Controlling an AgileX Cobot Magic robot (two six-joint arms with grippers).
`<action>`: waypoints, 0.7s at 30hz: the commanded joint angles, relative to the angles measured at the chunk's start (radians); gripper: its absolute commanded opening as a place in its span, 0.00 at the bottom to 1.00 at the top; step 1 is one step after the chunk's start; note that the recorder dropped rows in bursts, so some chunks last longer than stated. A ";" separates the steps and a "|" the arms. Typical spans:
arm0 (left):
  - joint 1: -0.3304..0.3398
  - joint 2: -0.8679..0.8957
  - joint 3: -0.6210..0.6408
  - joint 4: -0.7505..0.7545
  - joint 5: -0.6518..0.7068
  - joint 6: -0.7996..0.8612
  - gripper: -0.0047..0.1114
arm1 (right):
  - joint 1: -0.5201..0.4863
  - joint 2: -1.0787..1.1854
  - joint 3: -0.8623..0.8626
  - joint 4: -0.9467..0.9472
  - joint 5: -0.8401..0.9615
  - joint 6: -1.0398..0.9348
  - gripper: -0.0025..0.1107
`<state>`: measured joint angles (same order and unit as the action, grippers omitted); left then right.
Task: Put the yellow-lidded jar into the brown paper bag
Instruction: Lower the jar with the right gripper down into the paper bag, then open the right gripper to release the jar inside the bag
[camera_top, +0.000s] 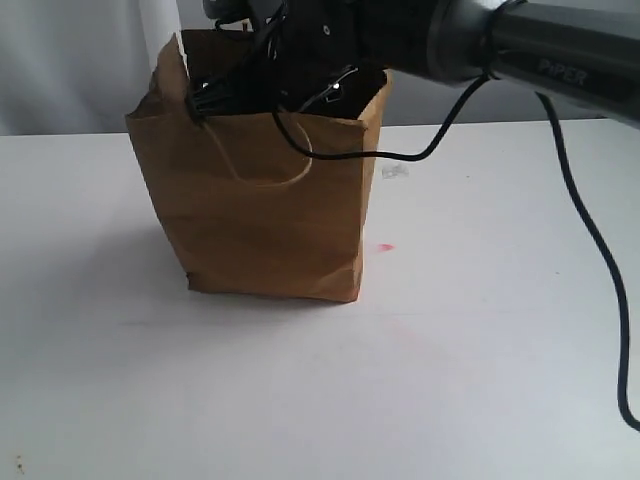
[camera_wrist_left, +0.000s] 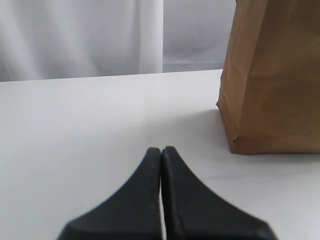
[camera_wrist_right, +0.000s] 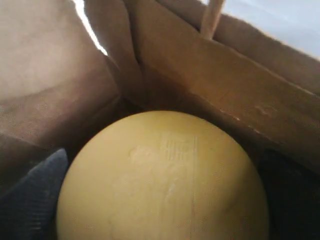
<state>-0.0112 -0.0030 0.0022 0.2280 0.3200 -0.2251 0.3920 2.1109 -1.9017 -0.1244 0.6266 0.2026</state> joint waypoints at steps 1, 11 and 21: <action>-0.005 0.003 -0.002 -0.004 -0.009 -0.004 0.05 | 0.001 0.022 -0.003 -0.002 0.014 -0.003 0.02; -0.005 0.003 -0.002 -0.004 -0.009 -0.004 0.05 | 0.001 0.069 -0.003 0.007 0.038 -0.017 0.02; -0.005 0.003 -0.002 -0.004 -0.009 -0.004 0.05 | 0.001 0.075 -0.003 0.033 0.045 -0.017 0.02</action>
<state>-0.0112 -0.0030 0.0022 0.2280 0.3200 -0.2251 0.3920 2.1831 -1.9017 -0.1090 0.6643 0.1944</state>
